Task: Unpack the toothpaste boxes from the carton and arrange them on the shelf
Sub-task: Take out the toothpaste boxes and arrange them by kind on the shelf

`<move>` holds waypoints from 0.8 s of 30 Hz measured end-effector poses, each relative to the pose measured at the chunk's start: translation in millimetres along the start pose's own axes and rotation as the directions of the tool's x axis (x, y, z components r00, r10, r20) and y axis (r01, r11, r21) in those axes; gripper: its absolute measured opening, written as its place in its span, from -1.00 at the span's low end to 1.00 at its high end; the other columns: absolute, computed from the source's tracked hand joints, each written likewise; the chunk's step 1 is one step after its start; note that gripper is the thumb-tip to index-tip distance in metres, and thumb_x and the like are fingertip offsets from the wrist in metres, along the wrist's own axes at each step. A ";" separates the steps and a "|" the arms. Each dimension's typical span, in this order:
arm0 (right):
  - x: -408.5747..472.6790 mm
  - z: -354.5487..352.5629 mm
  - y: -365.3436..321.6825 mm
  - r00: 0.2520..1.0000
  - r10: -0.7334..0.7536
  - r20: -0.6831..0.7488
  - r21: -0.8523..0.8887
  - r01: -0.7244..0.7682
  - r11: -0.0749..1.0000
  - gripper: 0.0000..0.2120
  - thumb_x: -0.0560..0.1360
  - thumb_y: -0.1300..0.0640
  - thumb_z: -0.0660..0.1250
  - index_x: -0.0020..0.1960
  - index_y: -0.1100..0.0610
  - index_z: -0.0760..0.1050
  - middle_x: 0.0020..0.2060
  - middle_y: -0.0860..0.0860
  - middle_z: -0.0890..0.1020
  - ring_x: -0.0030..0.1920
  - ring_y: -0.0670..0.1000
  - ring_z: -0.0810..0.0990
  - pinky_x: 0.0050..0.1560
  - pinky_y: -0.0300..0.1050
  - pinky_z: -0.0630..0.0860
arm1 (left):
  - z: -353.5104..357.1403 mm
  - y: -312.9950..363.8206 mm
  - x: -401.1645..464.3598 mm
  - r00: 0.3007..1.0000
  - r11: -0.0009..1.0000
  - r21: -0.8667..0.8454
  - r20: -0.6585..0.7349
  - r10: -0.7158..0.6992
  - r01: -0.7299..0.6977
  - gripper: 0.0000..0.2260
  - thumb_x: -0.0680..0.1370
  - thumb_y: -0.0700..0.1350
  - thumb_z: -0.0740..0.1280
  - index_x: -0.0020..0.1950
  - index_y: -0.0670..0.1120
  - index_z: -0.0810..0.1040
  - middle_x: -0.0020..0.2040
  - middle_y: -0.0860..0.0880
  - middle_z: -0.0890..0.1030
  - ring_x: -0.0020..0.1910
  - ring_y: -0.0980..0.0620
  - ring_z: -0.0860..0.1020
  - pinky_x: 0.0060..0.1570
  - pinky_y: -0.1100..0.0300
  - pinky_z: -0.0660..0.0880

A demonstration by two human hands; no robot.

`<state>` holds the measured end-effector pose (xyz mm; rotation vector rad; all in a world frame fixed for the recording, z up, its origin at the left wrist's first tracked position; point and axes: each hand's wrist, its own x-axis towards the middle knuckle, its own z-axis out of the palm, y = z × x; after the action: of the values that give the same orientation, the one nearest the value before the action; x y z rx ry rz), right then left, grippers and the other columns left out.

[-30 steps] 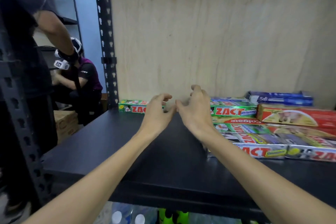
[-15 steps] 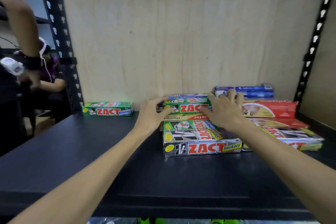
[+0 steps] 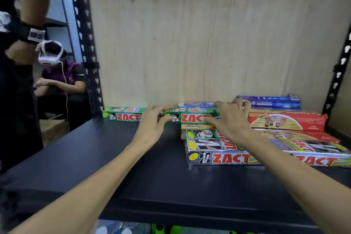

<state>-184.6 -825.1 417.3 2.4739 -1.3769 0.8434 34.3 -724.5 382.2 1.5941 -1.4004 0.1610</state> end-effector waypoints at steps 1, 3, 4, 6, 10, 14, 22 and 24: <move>-0.5 0.1 -7.4 1.000 0.012 0.024 0.023 -0.013 1.000 -0.44 0.51 -0.31 0.26 0.34 0.04 0.44 0.19 0.15 0.60 0.40 0.28 0.28 0.40 0.21 0.07 | -6.3 -2.0 -1.9 1.000 1.000 0.003 -0.008 -0.006 0.006 -0.73 0.59 -0.10 0.38 0.29 0.00 0.59 0.14 0.05 0.54 0.05 0.11 0.55 0.15 0.24 0.49; -0.9 2.3 -23.6 0.998 0.016 0.062 0.066 -0.020 0.998 -0.43 0.52 -0.31 0.24 0.37 0.04 0.41 0.21 0.15 0.59 0.37 0.27 0.33 0.35 0.18 0.13 | -19.4 -7.6 -6.2 0.999 0.999 -0.006 -0.014 -0.039 0.039 -0.73 0.60 -0.10 0.37 0.30 -0.02 0.58 0.12 0.10 0.60 0.04 0.16 0.56 0.10 0.32 0.48; -0.8 3.5 -32.2 0.998 0.006 0.070 0.085 -0.012 0.996 -0.44 0.52 -0.30 0.26 0.36 0.05 0.41 0.19 0.15 0.59 0.33 0.25 0.37 0.31 0.16 0.16 | -26.0 -12.5 -8.0 0.998 0.998 -0.007 -0.015 -0.057 0.057 -0.72 0.60 -0.10 0.37 0.31 -0.03 0.57 0.12 0.12 0.62 0.04 0.17 0.56 0.08 0.35 0.47; 0.6 7.1 -48.8 0.998 -0.019 0.059 0.124 0.012 0.992 -0.44 0.49 -0.31 0.30 0.32 0.04 0.44 0.16 0.13 0.61 0.28 0.22 0.42 0.25 0.14 0.19 | -41.3 -23.6 -11.3 0.996 0.996 0.009 -0.023 -0.085 0.085 -0.72 0.60 -0.09 0.37 0.32 -0.04 0.56 0.12 0.12 0.62 0.06 0.17 0.56 0.04 0.43 0.41; 2.4 11.3 -86.0 0.998 -0.043 0.049 0.223 0.031 0.974 -0.44 0.42 -0.32 0.38 0.23 0.05 0.48 0.13 0.11 0.61 0.24 0.21 0.45 0.20 0.11 0.23 | -76.7 -46.4 -17.7 0.990 0.990 0.017 -0.029 -0.138 0.139 -0.74 0.60 -0.12 0.37 0.29 -0.06 0.57 0.08 0.10 0.63 0.07 0.15 0.59 -0.02 0.50 0.43; 1.2 22.8 -126.1 0.997 -0.060 0.052 0.224 0.047 0.974 -0.41 0.40 -0.34 0.39 0.13 0.13 0.48 0.10 0.14 0.58 0.20 0.22 0.43 0.15 0.08 0.28 | -108.0 -70.7 -24.9 0.982 0.981 0.044 -0.019 -0.186 0.187 -0.71 0.59 -0.17 0.38 0.32 -0.09 0.55 0.13 0.03 0.65 0.08 0.09 0.63 0.10 0.28 0.54; -2.8 52.6 -185.0 0.989 -0.135 0.058 0.224 0.119 0.967 -0.44 0.43 -0.32 0.37 0.18 0.11 0.44 0.09 0.11 0.57 0.17 0.19 0.45 0.11 0.06 0.29 | -137.4 -110.4 -23.4 0.932 0.924 0.120 -0.036 -0.360 0.362 -0.61 0.58 -0.33 0.31 0.40 -0.11 0.47 0.31 -0.11 0.56 0.24 -0.04 0.56 0.25 0.03 0.52; 2.2 60.5 -193.5 0.989 -0.137 0.053 0.247 0.120 0.961 -0.43 0.44 -0.30 0.38 0.19 0.12 0.41 0.09 0.10 0.58 0.15 0.19 0.46 0.09 0.05 0.30 | -135.0 -115.0 -18.6 0.909 0.900 0.133 -0.023 -0.417 0.416 -0.57 0.58 -0.34 0.29 0.45 -0.12 0.40 0.33 -0.10 0.52 0.20 -0.01 0.52 0.17 0.09 0.50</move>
<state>-0.3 -745.4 389.7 2.7673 -1.1784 0.9570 185.9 -630.9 376.0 1.9714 -1.0376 -0.0057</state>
